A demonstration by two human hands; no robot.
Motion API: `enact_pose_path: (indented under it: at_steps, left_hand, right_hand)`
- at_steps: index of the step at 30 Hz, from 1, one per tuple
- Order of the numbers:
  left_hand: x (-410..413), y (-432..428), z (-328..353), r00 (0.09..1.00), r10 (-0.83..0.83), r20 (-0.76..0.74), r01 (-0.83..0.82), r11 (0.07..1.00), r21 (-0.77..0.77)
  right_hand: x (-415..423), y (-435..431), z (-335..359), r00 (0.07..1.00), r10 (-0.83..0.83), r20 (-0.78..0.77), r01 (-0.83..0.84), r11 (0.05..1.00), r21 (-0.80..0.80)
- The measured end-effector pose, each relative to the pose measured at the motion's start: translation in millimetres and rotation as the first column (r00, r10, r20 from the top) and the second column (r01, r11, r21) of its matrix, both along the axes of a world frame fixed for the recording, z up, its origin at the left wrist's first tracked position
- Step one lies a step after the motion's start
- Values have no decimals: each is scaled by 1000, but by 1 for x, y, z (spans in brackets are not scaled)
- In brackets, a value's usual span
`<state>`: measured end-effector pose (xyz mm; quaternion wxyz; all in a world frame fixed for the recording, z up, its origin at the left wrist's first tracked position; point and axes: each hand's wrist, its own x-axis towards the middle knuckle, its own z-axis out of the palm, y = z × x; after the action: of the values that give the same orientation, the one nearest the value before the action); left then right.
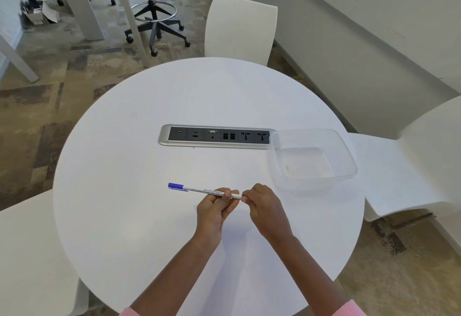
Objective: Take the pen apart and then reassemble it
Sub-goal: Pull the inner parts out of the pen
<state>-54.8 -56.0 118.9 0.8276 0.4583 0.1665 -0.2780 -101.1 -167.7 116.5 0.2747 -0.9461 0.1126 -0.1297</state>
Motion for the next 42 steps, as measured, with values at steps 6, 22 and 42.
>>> enact_pose_path:
  at_steps: [6, 22, 42]
  left_hand:
    - [2, 1, 2, 995, -39, 91, 34, 998, 51]
    - [4, -2, 11, 999, 24, 39, -24, 1000, -9]
    - [0, -3, 9, 998, -3, 60, 3, 1000, 8]
  right_hand:
    - [4, -2, 18, 974, 5, -225, 66, 950, 306]
    - [-5, -5, 18, 999, 36, -36, -29, 986, 164]
    - [11, -19, 40, 920, 139, -366, 140, 757, 638]
